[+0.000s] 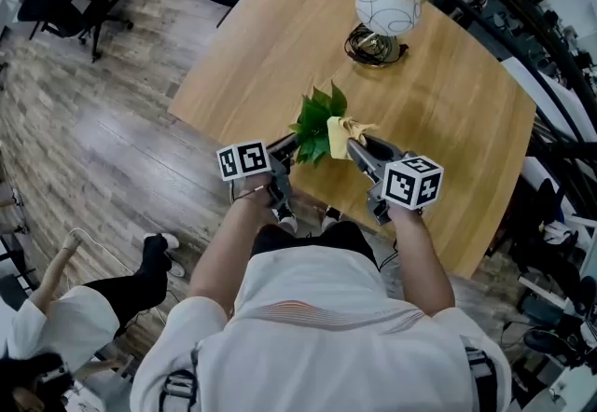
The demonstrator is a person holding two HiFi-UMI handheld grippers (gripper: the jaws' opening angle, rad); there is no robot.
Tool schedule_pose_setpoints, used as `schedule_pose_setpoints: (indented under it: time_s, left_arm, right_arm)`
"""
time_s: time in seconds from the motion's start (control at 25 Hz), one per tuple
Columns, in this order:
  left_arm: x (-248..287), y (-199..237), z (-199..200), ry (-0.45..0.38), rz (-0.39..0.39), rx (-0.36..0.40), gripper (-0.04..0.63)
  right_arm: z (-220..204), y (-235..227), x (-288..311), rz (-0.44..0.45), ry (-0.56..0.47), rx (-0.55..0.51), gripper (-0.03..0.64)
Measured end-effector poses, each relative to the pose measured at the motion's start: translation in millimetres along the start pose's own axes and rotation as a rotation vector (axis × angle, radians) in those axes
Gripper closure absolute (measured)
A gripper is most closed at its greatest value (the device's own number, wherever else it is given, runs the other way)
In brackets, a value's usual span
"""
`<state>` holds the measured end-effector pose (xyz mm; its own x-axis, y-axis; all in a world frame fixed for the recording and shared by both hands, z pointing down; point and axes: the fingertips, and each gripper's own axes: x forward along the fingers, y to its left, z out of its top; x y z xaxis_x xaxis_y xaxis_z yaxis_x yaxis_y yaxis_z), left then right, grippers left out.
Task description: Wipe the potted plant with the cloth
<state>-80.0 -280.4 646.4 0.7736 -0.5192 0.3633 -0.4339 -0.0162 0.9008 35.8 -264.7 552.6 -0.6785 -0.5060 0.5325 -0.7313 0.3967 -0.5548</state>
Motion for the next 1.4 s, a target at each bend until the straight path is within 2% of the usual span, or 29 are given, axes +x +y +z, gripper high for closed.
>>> schedule_pose_setpoints:
  time_s: [0.08,0.28,0.36,0.52,0.6,0.64,0.76,0.88,0.96,1.0,1.04,1.08,1.24,1.4]
  left_arm:
    - [1,0,0,0.003,-0.002,0.0,0.52]
    - [0,-1,-1,0.002,-0.002,-0.001,0.52]
    - [-1,-1,-1,0.002,-0.001,0.0,0.518]
    - [-5,-5,2,-0.004,0.004,0.069,0.513]
    - [-11,-8,11,-0.036,0.011,0.112,0.424]
    - [-17,-10,17,-0.066,0.022,0.133,0.408]
    - [-43,-21,47,-0.184,0.092,0.265,0.39]
    - [-68,-53,76,-0.263,0.151,0.498,0.393]
    - [-80,-89,90,-0.293,0.157,0.678,0.437]
    - [-86,-108,97,-0.315,0.165,0.761,0.491]
    - [-92,-127,104,-0.338,0.173,0.832,0.531]
    - [-98,-147,109,-0.361,0.178,0.882,0.543]
    - [-116,-213,119,-0.439,0.16,0.958,0.558]
    - [-129,-262,118,-0.486,0.13,1.05,0.56]
  right_arm:
    - [-13,-13,9,-0.046,0.037,0.011,0.48]
    - [-25,-77,-18,-0.314,0.067,-0.065,0.48]
    - [-27,-97,-33,-0.39,0.075,-0.078,0.48]
    - [-20,-106,-54,-0.413,0.022,-0.041,0.48]
    - [-13,-104,-62,-0.412,-0.02,-0.039,0.48]
    - [-8,-101,-66,-0.408,-0.043,-0.047,0.48]
    - [11,-89,-74,-0.39,-0.113,-0.092,0.48]
    - [34,-76,-84,-0.395,-0.172,-0.146,0.48]
    - [55,-64,-92,-0.402,-0.22,-0.187,0.48]
    - [67,-56,-96,-0.403,-0.251,-0.208,0.48]
    - [79,-48,-102,-0.402,-0.286,-0.227,0.48]
    - [91,-39,-108,-0.402,-0.321,-0.246,0.482]
    - [135,-2,-138,-0.406,-0.447,-0.335,0.482]
    - [166,34,-166,-0.401,-0.549,-0.411,0.482]
